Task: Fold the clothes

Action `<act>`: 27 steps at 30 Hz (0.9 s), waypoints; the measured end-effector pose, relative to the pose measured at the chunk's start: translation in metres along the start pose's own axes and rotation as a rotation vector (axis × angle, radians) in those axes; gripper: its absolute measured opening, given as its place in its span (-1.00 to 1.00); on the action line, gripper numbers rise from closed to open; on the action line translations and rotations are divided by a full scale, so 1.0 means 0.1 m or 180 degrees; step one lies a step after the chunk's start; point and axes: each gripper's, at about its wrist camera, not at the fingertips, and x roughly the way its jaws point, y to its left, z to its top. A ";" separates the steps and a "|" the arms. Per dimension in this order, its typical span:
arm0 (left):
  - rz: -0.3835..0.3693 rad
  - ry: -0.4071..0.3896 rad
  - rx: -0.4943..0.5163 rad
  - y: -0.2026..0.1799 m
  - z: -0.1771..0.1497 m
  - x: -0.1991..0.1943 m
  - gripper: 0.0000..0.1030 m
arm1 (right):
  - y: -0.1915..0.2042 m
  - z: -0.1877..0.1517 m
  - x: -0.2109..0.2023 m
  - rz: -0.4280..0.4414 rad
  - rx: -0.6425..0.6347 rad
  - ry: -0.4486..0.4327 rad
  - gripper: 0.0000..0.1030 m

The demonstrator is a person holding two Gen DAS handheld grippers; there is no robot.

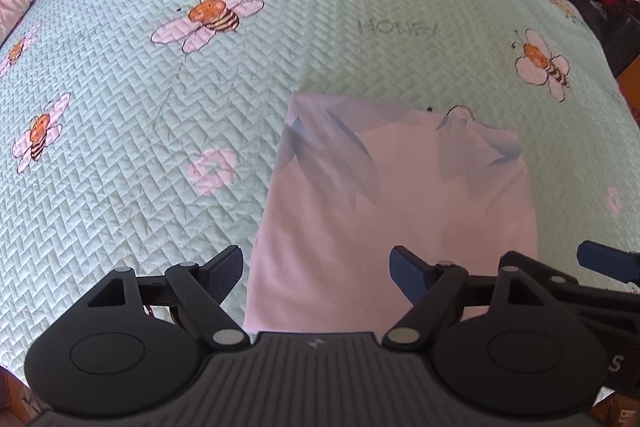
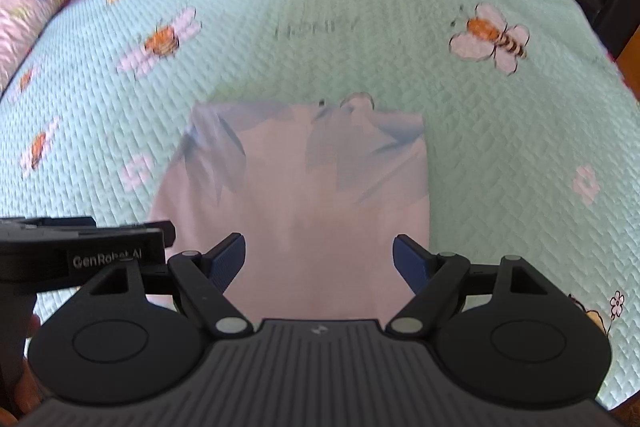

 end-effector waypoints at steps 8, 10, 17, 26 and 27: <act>-0.0009 -0.0183 0.0009 0.03 0.00 -0.14 0.62 | 0.03 0.00 -0.13 0.0003 -0.0050 -0.0246 0.58; -0.0027 -0.0255 0.0002 0.05 -0.02 -0.16 0.62 | 0.00 -0.03 -0.16 0.0047 -0.0011 -0.0355 0.58; -0.0024 -0.0506 0.0100 0.03 -0.13 -0.19 0.62 | -0.06 -0.23 -0.19 0.0021 0.0052 -0.0633 0.58; 0.0116 -0.0518 0.0345 -0.05 -0.45 0.01 0.62 | -0.03 -0.50 -0.06 -0.0132 -0.0029 -0.0715 0.58; 0.0110 -0.0514 0.0342 -0.04 -0.48 0.02 0.62 | -0.04 -0.52 -0.04 -0.0102 0.0010 -0.0668 0.58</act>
